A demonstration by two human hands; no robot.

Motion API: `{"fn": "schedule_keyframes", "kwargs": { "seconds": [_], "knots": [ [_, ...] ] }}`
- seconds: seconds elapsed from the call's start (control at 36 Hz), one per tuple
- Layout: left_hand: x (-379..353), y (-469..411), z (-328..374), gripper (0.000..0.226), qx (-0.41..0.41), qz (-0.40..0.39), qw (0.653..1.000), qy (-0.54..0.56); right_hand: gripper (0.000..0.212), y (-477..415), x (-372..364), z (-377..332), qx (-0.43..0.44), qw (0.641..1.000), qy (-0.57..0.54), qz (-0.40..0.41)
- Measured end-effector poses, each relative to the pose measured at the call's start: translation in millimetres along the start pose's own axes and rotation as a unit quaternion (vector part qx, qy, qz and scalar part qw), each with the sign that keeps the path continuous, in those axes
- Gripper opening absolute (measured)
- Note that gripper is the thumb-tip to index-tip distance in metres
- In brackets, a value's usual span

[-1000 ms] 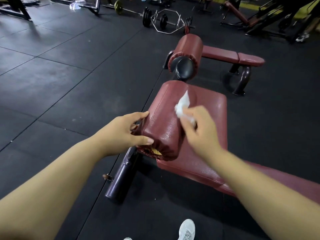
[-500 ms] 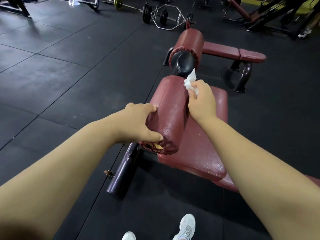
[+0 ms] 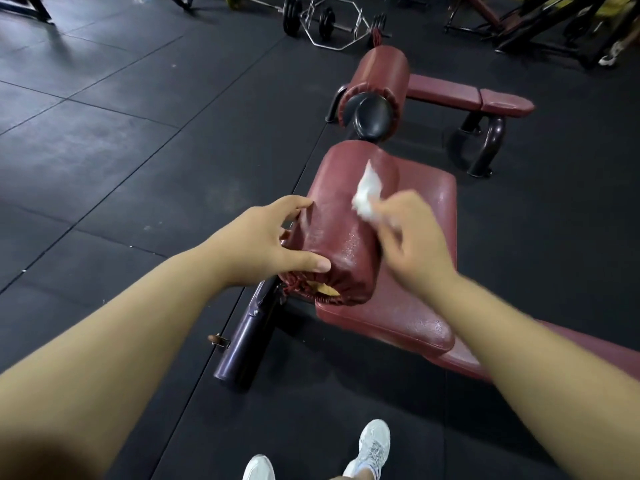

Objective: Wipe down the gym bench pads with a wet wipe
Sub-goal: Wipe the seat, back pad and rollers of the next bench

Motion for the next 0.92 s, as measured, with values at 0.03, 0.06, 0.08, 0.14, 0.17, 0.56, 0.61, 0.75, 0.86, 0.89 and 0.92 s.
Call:
{"fn": "schedule_keyframes", "kwargs": {
  "seconds": [0.03, 0.06, 0.08, 0.14, 0.17, 0.56, 0.61, 0.75, 0.86, 0.89, 0.92],
  "knots": [
    [0, 0, -1, 0.106, 0.004, -0.001, 1.000, 0.001, 0.013, -15, 1, 18, -0.057, 0.998, 0.005, 0.022],
    [-1, 0, -2, 0.106, 0.006, -0.002, 1.000, 0.003, 0.012, -28, 2, 36, -0.114, 0.993, 0.009, 0.042],
    [-1, 0, -3, 0.107, 0.007, -0.003, 1.000, 0.008, 0.015, -38, 1, 54, -0.169, 0.984, 0.021, 0.047],
    [-1, -1, -5, 0.106, 0.010, -0.002, 1.000, 0.014, 0.019, -44, -4, 80, -0.246, 0.968, 0.050, 0.029],
    [-1, -1, -6, 0.105, 0.011, 0.000, 1.000, 0.015, 0.019, -44, -6, 84, -0.256, 0.965, 0.056, 0.027],
    [-2, 2, -13, 0.076, -0.005, 0.015, 0.999, 0.032, 0.035, 30, 11, -3, -0.116, 0.989, -0.084, -0.030],
    [-2, 4, -9, 0.075, -0.005, 0.013, 1.000, 0.026, 0.037, 10, 7, 22, -0.206, 0.976, -0.063, 0.011],
    [2, 9, -6, 0.066, -0.001, 0.003, 0.999, 0.035, 0.013, -5, -12, 42, -0.332, 0.941, -0.048, 0.034],
    [11, 10, -20, 0.080, 0.003, -0.023, 0.997, 0.079, 0.015, -12, -17, 30, -0.346, 0.932, -0.100, 0.041],
    [14, 10, -22, 0.087, 0.005, -0.021, 0.997, 0.073, 0.015, -14, -18, 26, -0.341, 0.934, -0.101, 0.035],
    [16, 10, -22, 0.090, 0.002, -0.015, 0.998, 0.062, 0.014, -17, -18, 21, -0.334, 0.937, -0.094, 0.028]
  ]
}}
Point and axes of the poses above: each hand's wrist, its own y-axis away from the middle knuckle, its own x-axis out of the back of the hand, z = x × y, the point moved 7 cm from there along -y, towards the middle knuckle, and after that the axes turned 11 degrees about z, right-handed, at the moved point
